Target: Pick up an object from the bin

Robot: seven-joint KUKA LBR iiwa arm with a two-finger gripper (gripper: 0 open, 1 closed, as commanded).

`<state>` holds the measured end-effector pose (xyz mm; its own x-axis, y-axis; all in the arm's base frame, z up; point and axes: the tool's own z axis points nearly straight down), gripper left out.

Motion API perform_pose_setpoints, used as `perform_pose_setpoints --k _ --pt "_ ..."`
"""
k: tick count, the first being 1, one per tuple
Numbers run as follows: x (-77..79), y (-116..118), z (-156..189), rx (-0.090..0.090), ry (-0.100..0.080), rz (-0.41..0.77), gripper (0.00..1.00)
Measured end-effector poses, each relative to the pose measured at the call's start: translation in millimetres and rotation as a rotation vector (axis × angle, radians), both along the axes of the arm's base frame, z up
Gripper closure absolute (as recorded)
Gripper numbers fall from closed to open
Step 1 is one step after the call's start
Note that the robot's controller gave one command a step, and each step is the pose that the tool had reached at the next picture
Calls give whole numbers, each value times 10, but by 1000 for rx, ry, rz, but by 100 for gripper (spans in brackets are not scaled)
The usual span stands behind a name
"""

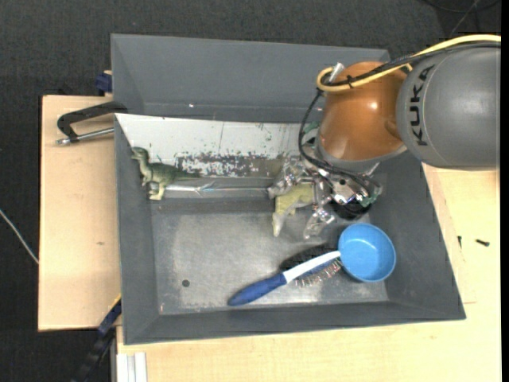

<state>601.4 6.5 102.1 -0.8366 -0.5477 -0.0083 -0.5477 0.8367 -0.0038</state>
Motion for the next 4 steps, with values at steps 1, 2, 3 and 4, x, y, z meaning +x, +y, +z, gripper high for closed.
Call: perform_pose_setpoints --k 1,2,3,4 --pt "-828 -930 0 -4 12 201 0" --pt "-927 -925 -296 -3 6 692 0" --pt "-1042 -987 -267 -4 -13 1006 0" --pt "-1043 -1032 -259 -11 -7 1007 100"
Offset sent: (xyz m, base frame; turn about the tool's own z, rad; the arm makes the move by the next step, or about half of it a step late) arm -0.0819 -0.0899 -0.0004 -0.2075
